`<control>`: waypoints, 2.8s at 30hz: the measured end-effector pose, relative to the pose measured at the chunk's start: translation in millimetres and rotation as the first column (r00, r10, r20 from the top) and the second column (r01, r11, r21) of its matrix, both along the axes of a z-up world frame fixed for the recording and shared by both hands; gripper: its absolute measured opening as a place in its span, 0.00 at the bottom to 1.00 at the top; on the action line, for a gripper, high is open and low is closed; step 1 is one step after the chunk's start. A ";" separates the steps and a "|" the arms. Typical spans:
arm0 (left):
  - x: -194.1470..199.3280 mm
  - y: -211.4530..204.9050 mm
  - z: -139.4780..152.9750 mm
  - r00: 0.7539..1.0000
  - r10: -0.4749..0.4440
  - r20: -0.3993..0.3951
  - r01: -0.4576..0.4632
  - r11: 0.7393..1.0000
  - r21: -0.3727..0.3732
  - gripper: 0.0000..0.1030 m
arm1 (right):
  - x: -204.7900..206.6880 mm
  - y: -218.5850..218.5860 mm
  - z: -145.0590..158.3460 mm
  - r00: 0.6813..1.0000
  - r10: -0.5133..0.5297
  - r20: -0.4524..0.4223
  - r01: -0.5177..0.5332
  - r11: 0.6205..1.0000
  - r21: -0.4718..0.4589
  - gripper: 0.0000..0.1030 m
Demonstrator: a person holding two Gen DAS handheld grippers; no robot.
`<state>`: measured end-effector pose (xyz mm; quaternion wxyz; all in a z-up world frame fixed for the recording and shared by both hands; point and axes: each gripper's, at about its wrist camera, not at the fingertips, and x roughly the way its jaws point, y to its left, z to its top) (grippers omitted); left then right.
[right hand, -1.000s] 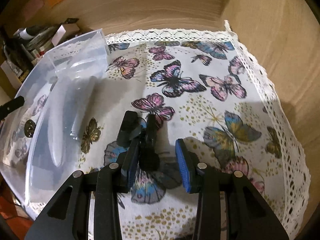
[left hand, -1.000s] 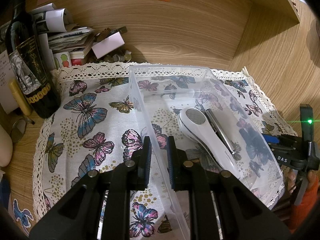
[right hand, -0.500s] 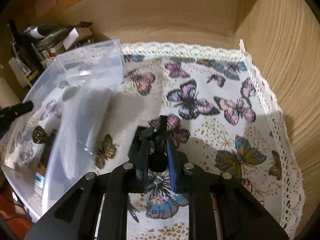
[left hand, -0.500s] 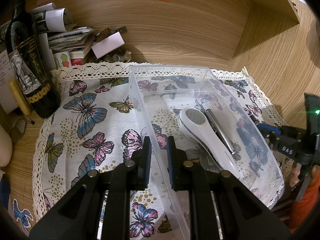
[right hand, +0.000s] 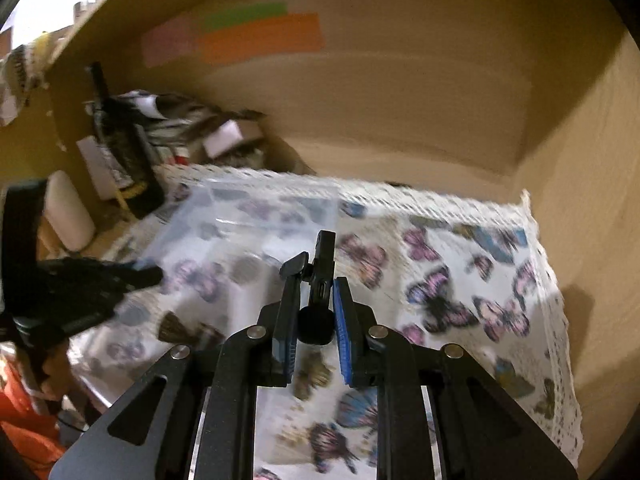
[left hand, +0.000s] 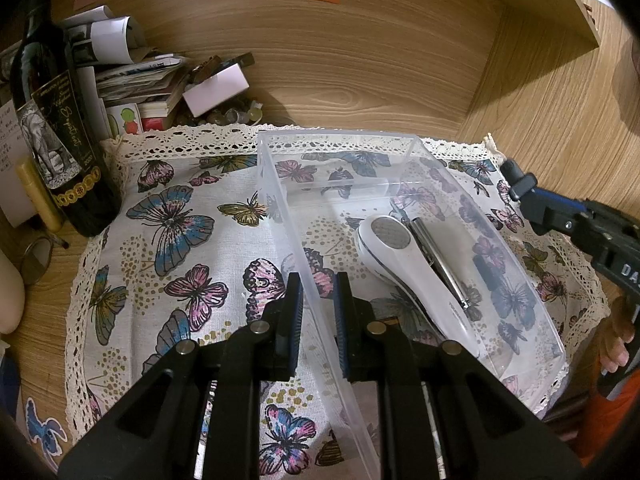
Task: Organize rigid objects
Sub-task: 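Lower the black clip into the clear box and open the right gripper, then grasp the small black piece on the cloth with the right gripper, then place the small black piece into the box and open the right gripper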
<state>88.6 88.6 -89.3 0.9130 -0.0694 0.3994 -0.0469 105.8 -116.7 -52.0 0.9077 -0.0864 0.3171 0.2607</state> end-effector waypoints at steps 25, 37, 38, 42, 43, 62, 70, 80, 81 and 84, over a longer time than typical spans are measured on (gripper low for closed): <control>0.5 -0.6 -0.6 1.000 -0.003 0.003 0.003 1.000 -0.004 0.14 | -7.9 37.5 -9.5 0.994 0.102 -0.039 -0.104 0.993 -0.050 0.34; 0.3 0.0 -0.7 1.000 -0.002 0.000 0.002 1.000 -0.005 0.14 | 6.3 -32.7 -3.8 0.992 -0.124 -0.019 0.123 0.991 -0.053 0.36; 0.4 0.0 -0.8 1.000 -0.001 0.000 0.001 1.000 -0.006 0.14 | 8.6 -37.4 -7.9 0.990 -0.136 -0.029 0.134 0.989 -0.062 0.36; 0.3 -0.2 -1.4 1.000 0.001 -0.005 -0.001 1.000 0.000 0.14 | 15.3 -45.6 -27.2 0.985 -0.155 -0.078 0.148 0.985 -0.095 0.36; 0.7 -0.4 -1.7 1.000 0.002 -0.006 -0.002 1.000 0.003 0.14 | 18.1 -45.9 -34.4 0.983 -0.156 -0.099 0.146 0.984 -0.097 0.36; 3.2 -1.7 -1.8 1.000 0.014 -0.020 -0.013 1.000 0.017 0.14 | 27.1 -44.6 -68.0 0.976 -0.142 -0.165 0.124 0.986 -0.114 0.23; 3.1 -1.8 -1.7 1.000 0.013 -0.020 -0.013 1.000 0.018 0.14 | 12.5 -42.3 -19.6 0.993 -0.109 -0.049 0.108 0.994 -0.022 0.23; 3.7 -1.3 -1.1 1.000 0.011 -0.020 -0.011 1.000 0.018 0.14 | -4.8 15.8 -2.1 0.998 0.055 0.011 -0.055 0.998 0.007 0.23; 3.9 -1.2 -1.0 1.000 0.010 -0.020 -0.010 1.000 0.019 0.14 | -4.9 21.6 -4.6 0.998 0.067 0.009 -0.067 0.998 0.001 0.23; 4.3 -0.9 -0.6 1.000 0.009 -0.020 -0.009 1.000 0.019 0.14 | -2.6 37.8 -14.3 0.995 0.096 -0.013 -0.096 0.995 -0.022 0.23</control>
